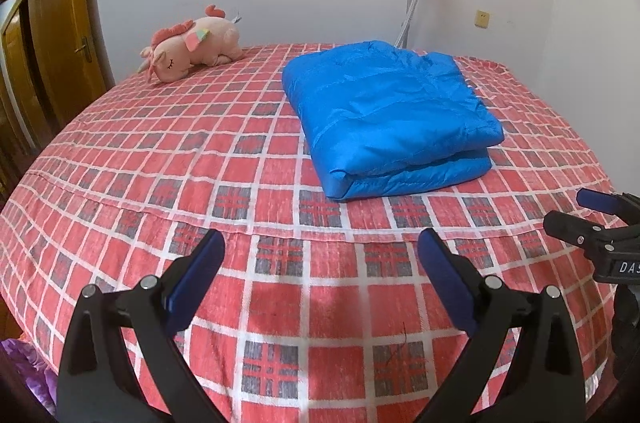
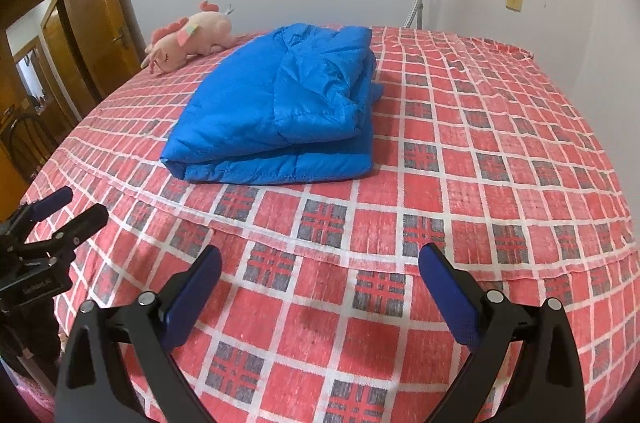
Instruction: Fold large clothes
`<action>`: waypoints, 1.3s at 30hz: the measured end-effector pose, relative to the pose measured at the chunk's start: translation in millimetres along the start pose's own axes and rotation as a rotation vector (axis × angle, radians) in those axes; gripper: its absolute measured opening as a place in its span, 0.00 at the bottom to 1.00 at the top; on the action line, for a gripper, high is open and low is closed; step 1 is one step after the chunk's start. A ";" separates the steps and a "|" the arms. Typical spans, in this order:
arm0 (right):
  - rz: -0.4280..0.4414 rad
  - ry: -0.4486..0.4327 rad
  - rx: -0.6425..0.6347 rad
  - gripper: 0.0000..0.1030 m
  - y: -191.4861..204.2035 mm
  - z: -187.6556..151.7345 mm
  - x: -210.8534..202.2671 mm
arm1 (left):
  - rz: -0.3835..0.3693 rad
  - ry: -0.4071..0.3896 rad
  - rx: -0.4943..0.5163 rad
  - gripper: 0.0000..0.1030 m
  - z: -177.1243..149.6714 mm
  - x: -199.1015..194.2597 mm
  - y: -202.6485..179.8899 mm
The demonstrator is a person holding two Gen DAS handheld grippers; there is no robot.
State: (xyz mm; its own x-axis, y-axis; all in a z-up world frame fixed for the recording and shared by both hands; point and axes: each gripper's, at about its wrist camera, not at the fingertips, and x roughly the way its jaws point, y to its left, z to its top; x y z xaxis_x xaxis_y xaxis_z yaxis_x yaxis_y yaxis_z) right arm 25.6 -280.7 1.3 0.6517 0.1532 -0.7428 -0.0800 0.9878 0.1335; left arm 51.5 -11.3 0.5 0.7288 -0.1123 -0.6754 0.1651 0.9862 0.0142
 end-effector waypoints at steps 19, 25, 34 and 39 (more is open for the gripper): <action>-0.009 -0.035 -0.012 0.96 4.4 -3.3 -17.5 | 0.027 -0.060 0.023 0.93 2.7 -26.8 -4.6; -0.007 -0.036 -0.014 0.96 5.5 -3.6 -18.5 | 0.028 -0.063 0.023 0.93 2.1 -28.0 -4.3; -0.005 -0.033 -0.016 0.96 7.0 -3.7 -18.4 | 0.031 -0.063 0.026 0.93 1.9 -28.9 -4.0; -0.006 -0.033 -0.015 0.96 7.2 -3.7 -18.0 | 0.029 -0.059 0.026 0.93 1.9 -28.0 -3.4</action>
State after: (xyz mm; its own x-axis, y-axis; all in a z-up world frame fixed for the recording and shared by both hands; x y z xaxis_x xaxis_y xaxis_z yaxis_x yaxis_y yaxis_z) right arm 10.4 -276.2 13.2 0.6765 0.1465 -0.7217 -0.0871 0.9890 0.1192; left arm 31.8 -11.8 20.8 0.7712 -0.0911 -0.6300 0.1596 0.9858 0.0527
